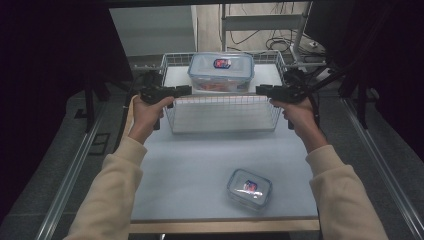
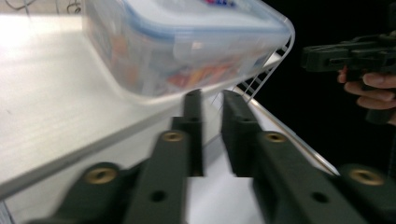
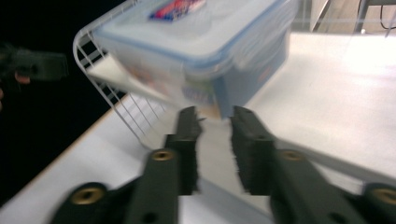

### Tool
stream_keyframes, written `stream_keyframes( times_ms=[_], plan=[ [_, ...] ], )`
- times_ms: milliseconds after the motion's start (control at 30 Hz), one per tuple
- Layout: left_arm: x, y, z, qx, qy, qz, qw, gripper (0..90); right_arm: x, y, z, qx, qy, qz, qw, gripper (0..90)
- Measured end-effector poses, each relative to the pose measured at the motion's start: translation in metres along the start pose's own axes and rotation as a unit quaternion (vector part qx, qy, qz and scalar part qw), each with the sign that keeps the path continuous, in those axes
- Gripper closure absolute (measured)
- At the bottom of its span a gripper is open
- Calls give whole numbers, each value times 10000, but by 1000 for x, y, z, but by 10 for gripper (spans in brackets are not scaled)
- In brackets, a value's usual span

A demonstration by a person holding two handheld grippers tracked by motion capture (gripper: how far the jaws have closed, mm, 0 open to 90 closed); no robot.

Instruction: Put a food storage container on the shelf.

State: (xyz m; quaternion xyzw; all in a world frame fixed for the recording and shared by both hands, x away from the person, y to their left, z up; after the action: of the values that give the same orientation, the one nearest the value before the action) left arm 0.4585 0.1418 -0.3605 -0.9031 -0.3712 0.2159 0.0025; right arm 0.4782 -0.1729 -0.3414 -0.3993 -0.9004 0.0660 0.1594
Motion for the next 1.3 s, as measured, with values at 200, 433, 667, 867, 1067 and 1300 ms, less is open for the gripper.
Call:
stream_keyframes(
  times_ms=[200, 433, 667, 867, 1067, 1300],
  plan=[
    [3, 18, 8, 148, 60, -148, 9998, 897, 8, 18, 15, 233, -238, -147, 9993, 892],
    [12, 35, 6, 175, 47, -280, 9994, 900, 17, 43, 17, 244, -353, -238, 9988, 893],
    [10, 37, 10, 320, 182, -238, 9990, 900, 18, 55, 12, 199, -553, -113, 9982, 895],
    [7, 34, 12, 365, 187, -174, 9990, 900, 8, 58, 9, 168, -451, 50, 9988, 895],
    [3, 32, 11, 360, 197, -116, 9991, 900, 0, 63, 5, 134, -358, 165, 9991, 896],
    [1, 26, 10, 392, 272, -98, 9988, 900, -1, 69, 5, 134, -293, 164, 9993, 895]
  ],
)
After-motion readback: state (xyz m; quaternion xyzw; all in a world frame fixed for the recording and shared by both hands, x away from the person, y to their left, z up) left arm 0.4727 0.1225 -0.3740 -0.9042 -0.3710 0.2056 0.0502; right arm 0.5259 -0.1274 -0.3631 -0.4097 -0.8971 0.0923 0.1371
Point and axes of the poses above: each handheld gripper's, and its own axes: y roughly forward along the jaws, z roughly out of its underside, x roughly to its left, the point moved 5 cm from there along y, roughly forward along the jaws, and after that the axes turned 15 degrees about -x, right-handed, at the moved point
